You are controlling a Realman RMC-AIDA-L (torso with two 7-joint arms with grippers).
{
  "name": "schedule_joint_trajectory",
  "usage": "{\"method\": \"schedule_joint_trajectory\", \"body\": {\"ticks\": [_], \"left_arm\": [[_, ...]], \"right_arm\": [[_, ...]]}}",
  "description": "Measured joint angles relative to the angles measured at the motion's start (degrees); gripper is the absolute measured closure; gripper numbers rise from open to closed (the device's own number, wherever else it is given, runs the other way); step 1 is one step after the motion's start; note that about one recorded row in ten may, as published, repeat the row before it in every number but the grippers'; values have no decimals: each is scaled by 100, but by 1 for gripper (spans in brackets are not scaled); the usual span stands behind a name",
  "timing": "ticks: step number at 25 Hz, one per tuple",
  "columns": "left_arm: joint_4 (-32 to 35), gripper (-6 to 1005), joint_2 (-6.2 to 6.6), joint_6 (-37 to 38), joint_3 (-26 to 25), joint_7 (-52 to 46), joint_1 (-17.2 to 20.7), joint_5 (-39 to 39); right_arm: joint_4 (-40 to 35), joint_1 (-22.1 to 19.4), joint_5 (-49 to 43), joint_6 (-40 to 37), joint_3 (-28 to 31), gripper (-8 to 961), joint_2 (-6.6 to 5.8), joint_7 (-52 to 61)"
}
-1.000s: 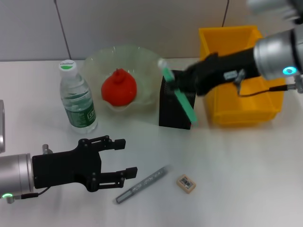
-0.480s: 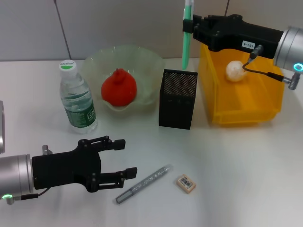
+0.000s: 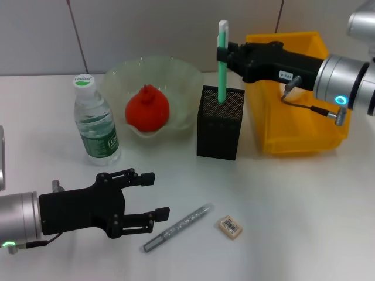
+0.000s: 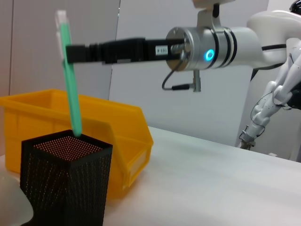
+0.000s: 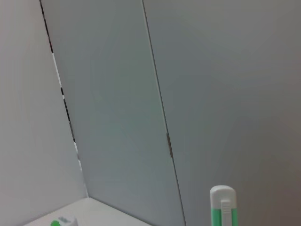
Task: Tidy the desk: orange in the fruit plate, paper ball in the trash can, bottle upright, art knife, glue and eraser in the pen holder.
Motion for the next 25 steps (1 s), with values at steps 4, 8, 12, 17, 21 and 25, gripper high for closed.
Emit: {"method": "schedule_joint_trajectory", "body": {"ticks": [4, 8, 12, 17, 21, 25], "left_arm": [[0, 213, -9, 0, 0, 0, 5, -8], [0, 214, -9, 0, 0, 0, 5, -11], [0, 214, -8, 1, 0, 0, 5, -11], [0, 215, -8, 0, 0, 0, 14, -11], [0, 215, -8, 1, 0, 0, 20, -7], [0, 216, -8, 0, 1, 0, 32, -6]], "right_arm": [[178, 22, -7, 28, -7, 775, 0, -87], [269, 30, -35, 99, -15, 775, 0, -102], [305, 13, -72, 112, -18, 774, 0, -105], [338, -16, -76, 114, -24, 722, 3, -108], [355, -25, -62, 101, 5, 652, 9, -109], [351, -69, 133, 46, 59, 583, 9, -110]]}}
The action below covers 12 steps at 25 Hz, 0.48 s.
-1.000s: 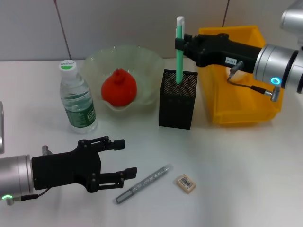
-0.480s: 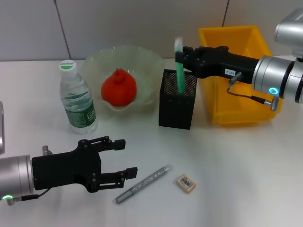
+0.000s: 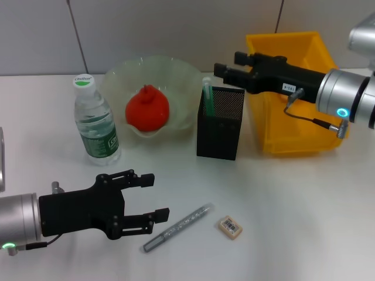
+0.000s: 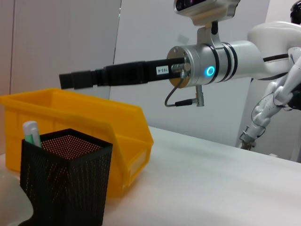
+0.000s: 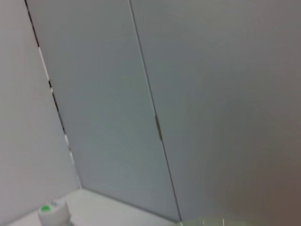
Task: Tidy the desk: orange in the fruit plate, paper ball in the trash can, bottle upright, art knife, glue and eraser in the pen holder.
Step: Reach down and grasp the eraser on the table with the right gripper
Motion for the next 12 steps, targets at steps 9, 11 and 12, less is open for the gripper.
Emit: {"method": "schedule_joint_trajectory", "body": {"ticks": [9, 11, 12], "left_arm": [[0, 217, 5, 2, 0, -9, 17, -5], [0, 217, 15, 10, 0, -28, 17, -5], [0, 218, 21, 15, 0, -42, 16, -5]], "right_arm": [[-97, -550, 1262, -2018, 822, 257, -53, -228], [-83, -682, 1254, -2768, 1099, 257, -105, -224], [-80, -739, 1240, -3076, 1140, 257, -147, -206]]}}
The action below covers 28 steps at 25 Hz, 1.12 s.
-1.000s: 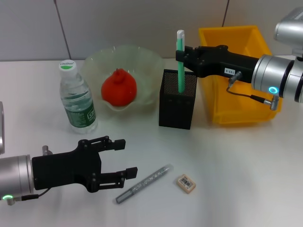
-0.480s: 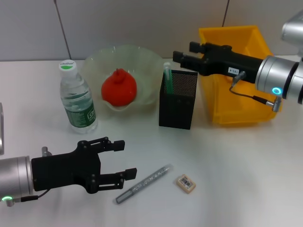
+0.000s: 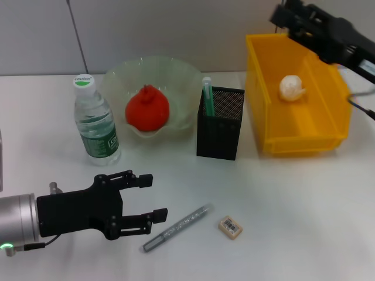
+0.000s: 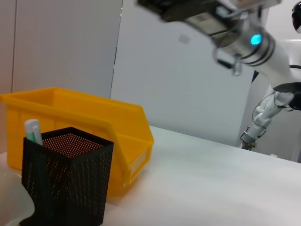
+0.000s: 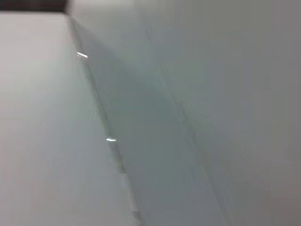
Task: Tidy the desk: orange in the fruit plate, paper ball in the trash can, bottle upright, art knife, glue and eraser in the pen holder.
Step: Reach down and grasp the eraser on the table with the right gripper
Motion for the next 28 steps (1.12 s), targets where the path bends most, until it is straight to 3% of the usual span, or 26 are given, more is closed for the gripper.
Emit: {"method": "schedule_joint_trajectory", "body": {"ticks": [4, 8, 10, 11, 14, 19, 22, 23, 27, 28], "left_arm": [[0, 218, 10, 1, 0, -27, -12, 17], [0, 219, 20, -3, 0, -30, -10, 29], [0, 219, 23, -4, 0, -27, -4, 26], [1, 219, 29, -6, 0, -25, 2, 23], [1, 219, 40, -20, 0, -29, 4, 24], [1, 220, 40, -45, 0, -20, 12, 24], [1, 220, 40, -45, 0, -20, 12, 24], [1, 220, 25, -98, -1, 10, 12, 17], [21, 221, 9, -113, -1, 12, 17, 16], [26, 221, 8, -113, -1, 12, 22, 11]], "right_arm": [[-7, -179, -304, -925, -8, 257, -272, 164], [-226, -54, -1428, -1293, 6, 257, -515, 811], [-639, 203, -2516, -1374, -13, 258, -578, 1569], [-639, 203, -2516, -1374, -13, 258, -578, 1569], [-1122, 553, -3546, -1368, -26, 258, -505, 2353], [-1654, 1327, -5287, -1364, -371, 258, -265, 3414], [-1857, 1699, -6153, -1255, -726, 258, -64, 3799], [-1938, 1887, -6613, -1108, -887, 257, 57, 3930], [-1918, 2081, -6987, -810, -1422, 257, 126, 4117], [-1894, 2121, -7016, -582, -1903, 257, 128, 4216]]}}
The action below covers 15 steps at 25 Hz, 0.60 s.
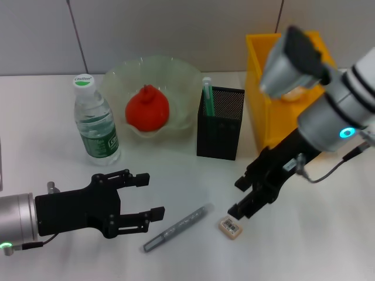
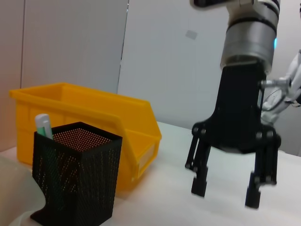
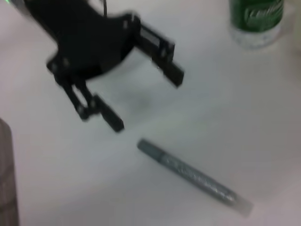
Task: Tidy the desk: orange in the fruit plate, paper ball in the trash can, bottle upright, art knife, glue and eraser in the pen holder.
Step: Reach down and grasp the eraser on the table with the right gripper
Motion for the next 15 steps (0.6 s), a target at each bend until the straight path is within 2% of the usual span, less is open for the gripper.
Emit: {"method": "schedule_joint_trajectory", "body": {"ticks": [1, 7, 15], "left_arm": [[3, 221, 0, 0, 0, 1, 8, -7], [15, 222, -10, -38, 0, -8, 12, -12], [18, 223, -12, -105, 0, -42, 14, -12]], "right_arm": [[0, 0, 0, 0, 0, 258, 0, 0], [11, 71, -141, 537, -1153, 257, 20, 101], [17, 27, -71, 938, -1901, 258, 55, -191]]}}
